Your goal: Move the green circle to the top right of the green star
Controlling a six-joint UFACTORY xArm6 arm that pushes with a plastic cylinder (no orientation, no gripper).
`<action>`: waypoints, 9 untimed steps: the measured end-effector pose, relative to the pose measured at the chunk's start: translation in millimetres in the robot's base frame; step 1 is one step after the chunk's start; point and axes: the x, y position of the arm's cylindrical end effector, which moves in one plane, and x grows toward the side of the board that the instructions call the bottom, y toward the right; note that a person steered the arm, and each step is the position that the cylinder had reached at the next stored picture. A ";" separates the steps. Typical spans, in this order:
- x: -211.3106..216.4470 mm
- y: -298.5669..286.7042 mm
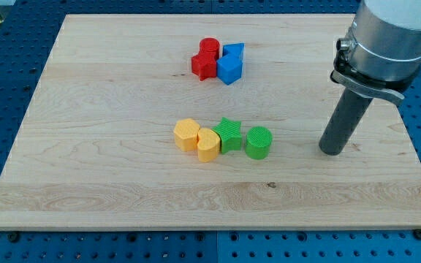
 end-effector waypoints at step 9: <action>-31.6 -83.6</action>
